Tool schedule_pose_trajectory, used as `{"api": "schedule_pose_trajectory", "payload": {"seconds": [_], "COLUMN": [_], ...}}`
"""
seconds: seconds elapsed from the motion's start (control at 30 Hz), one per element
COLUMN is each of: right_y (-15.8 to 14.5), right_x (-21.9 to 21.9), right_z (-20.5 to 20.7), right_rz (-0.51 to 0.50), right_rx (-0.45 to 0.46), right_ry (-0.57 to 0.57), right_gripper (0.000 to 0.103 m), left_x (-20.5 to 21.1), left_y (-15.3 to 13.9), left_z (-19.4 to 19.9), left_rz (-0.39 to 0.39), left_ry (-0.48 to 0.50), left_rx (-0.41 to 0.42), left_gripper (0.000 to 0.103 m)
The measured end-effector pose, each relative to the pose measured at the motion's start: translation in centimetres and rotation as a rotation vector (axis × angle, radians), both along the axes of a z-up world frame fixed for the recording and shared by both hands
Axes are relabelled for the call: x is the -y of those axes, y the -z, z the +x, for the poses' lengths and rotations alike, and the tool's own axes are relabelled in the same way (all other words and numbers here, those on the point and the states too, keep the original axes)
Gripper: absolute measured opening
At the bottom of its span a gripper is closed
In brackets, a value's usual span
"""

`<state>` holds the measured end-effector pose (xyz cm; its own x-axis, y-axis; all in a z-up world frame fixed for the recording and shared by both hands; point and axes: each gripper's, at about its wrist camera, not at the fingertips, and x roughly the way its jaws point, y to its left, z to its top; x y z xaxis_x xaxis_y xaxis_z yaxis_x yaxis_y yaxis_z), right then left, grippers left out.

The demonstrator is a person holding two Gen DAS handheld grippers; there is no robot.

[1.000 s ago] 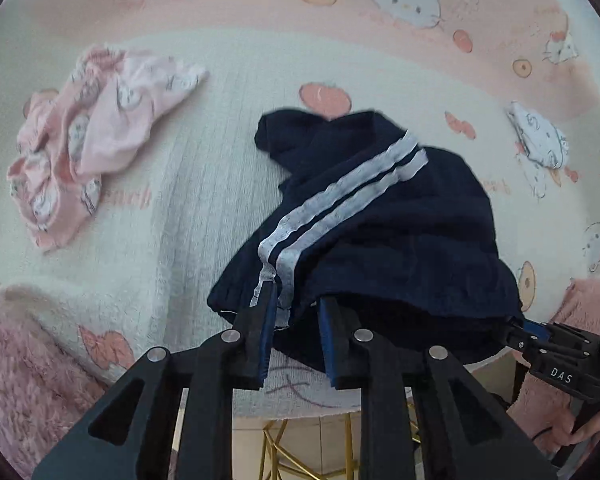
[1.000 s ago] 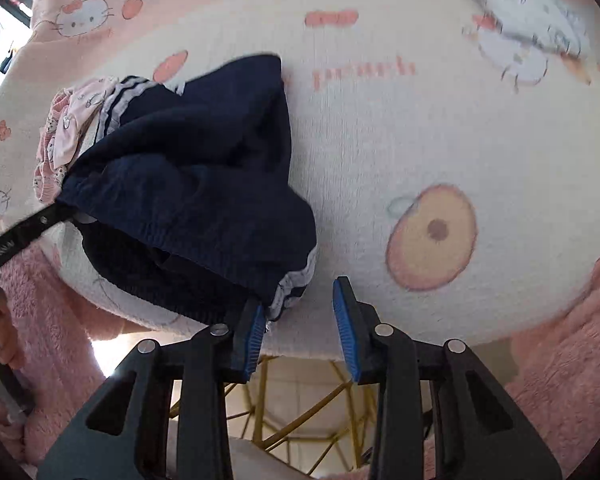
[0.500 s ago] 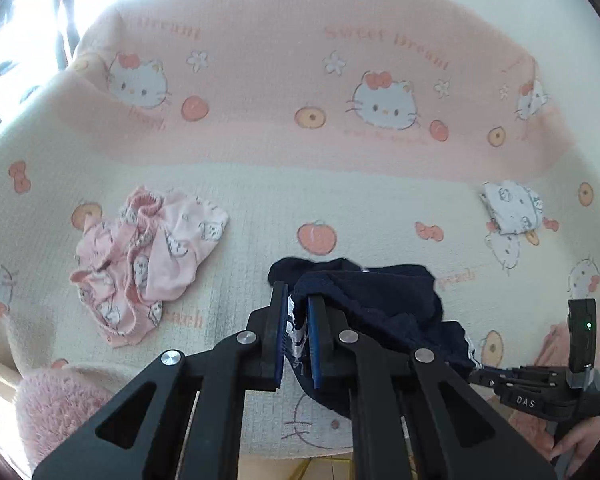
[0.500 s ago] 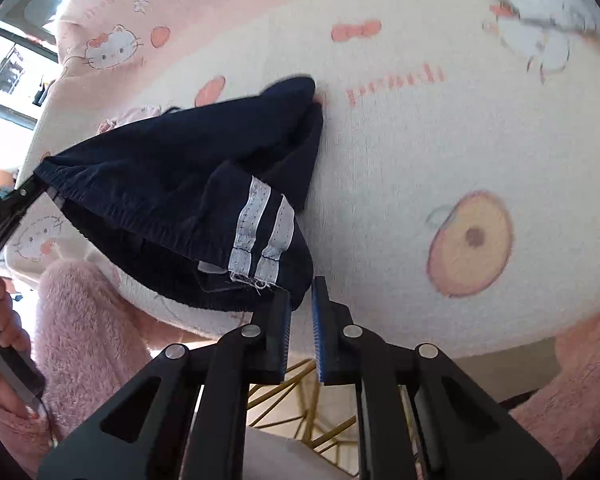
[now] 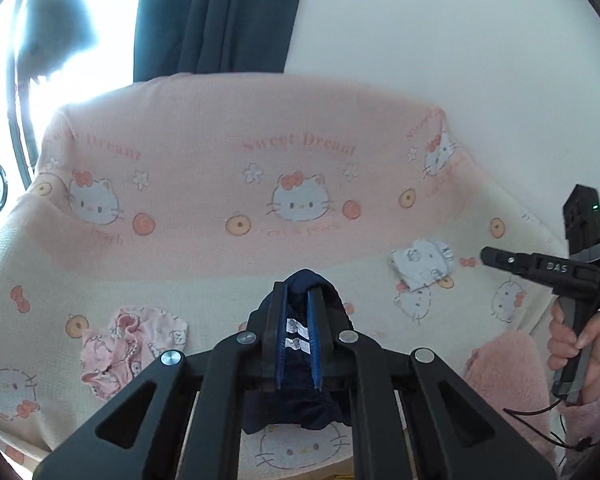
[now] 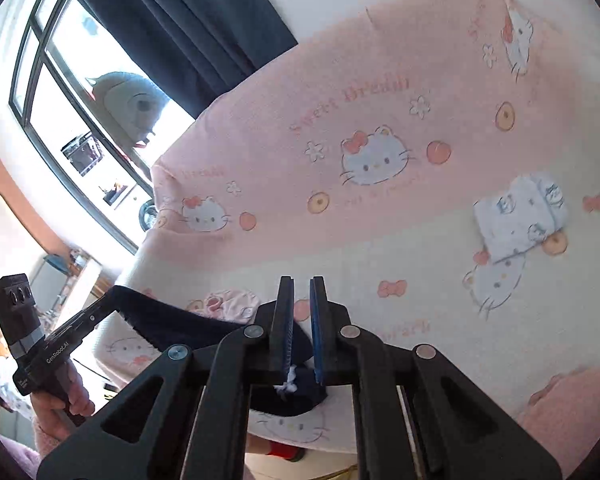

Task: Fold clothes

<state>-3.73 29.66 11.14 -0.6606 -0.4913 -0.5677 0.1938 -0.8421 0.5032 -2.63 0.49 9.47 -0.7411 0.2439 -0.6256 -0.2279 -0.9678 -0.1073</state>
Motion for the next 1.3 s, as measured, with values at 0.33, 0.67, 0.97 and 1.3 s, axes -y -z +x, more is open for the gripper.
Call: {"api": "schedule_pose_trajectory", "payload": {"seconds": [0.33, 0.67, 0.97, 1.3], "right_y": [14.1, 22.5, 15.4, 0.3], "right_x": [6.8, 13.8, 5.4, 1.3], "right_z": [2.0, 4.0, -1.2, 0.2], "right_rz": [0.161, 0.494, 0.492, 0.409], "right_rx": [0.272, 0.230, 0.089, -0.203], "right_ry": [-0.326, -0.386, -0.059, 0.060], "right_gripper": [0.023, 0.021, 0.006, 0.007], "left_x": [-0.9, -0.5, 2.3, 1.2], "left_y": [3.7, 4.2, 2.2, -1.3], "left_z": [0.2, 1.0, 0.3, -0.9], "left_rz": [0.051, 0.072, 0.002, 0.085], "left_ry": [-0.018, -0.018, -0.047, 0.086], "left_rx": [0.094, 0.116, 0.065, -0.006], "left_gripper": [0.010, 0.010, 0.010, 0.011]}}
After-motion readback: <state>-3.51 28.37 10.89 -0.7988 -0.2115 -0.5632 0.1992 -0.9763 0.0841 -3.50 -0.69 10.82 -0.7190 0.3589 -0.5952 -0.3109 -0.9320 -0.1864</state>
